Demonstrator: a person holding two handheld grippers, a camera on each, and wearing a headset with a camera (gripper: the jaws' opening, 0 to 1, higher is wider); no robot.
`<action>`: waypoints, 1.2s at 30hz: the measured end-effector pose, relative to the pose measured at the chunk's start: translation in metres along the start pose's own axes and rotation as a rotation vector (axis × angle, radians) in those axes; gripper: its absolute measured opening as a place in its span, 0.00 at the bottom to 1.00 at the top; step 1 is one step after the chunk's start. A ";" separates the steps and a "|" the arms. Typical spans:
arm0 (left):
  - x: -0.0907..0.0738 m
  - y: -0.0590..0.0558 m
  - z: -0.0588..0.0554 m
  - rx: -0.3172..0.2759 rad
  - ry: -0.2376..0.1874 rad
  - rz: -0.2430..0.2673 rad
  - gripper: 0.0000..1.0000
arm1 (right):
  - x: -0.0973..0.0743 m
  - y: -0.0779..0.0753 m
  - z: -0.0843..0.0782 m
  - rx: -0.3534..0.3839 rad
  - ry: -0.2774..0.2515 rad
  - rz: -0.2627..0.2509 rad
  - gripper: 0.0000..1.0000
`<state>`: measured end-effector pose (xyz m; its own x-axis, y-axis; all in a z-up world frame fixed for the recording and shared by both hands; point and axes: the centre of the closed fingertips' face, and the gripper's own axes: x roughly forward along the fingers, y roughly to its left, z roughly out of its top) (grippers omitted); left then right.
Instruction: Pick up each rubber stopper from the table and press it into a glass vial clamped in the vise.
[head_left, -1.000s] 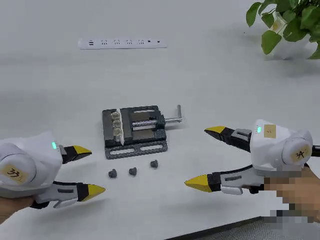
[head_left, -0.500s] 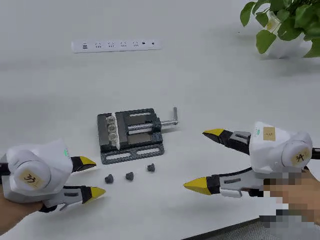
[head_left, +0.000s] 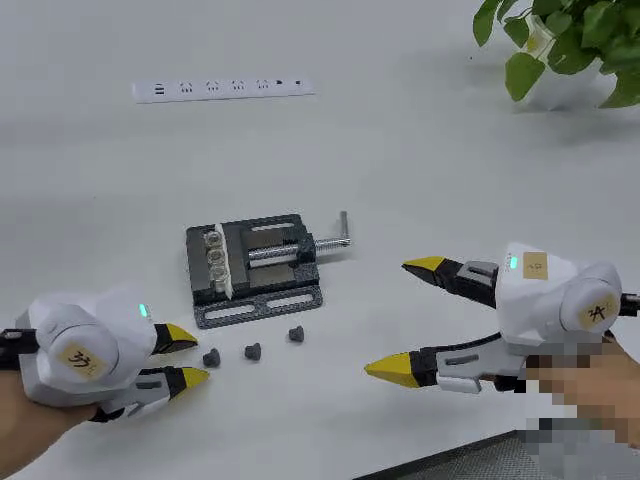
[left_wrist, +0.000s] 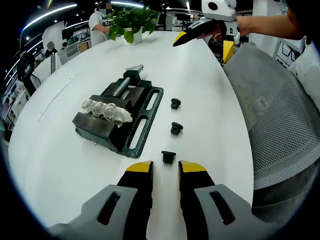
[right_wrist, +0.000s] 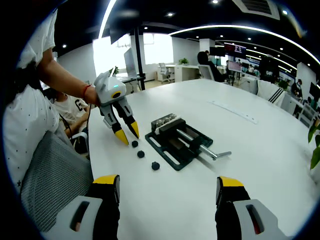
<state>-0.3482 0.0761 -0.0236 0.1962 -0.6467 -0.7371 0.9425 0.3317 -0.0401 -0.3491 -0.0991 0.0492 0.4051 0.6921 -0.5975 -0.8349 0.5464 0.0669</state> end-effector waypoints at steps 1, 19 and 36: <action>0.000 0.000 0.001 0.004 0.000 -0.001 0.16 | 0.000 0.000 0.000 0.000 0.000 -0.001 0.77; 0.008 -0.002 0.001 0.022 0.008 -0.016 0.09 | 0.000 0.000 -0.003 0.010 0.002 -0.002 0.76; 0.009 -0.001 -0.001 0.046 0.025 -0.009 0.04 | 0.004 0.003 -0.002 0.011 0.001 0.006 0.75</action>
<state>-0.3479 0.0701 -0.0312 0.1817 -0.6319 -0.7535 0.9557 0.2938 -0.0160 -0.3510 -0.0960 0.0457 0.3998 0.6945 -0.5982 -0.8329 0.5477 0.0792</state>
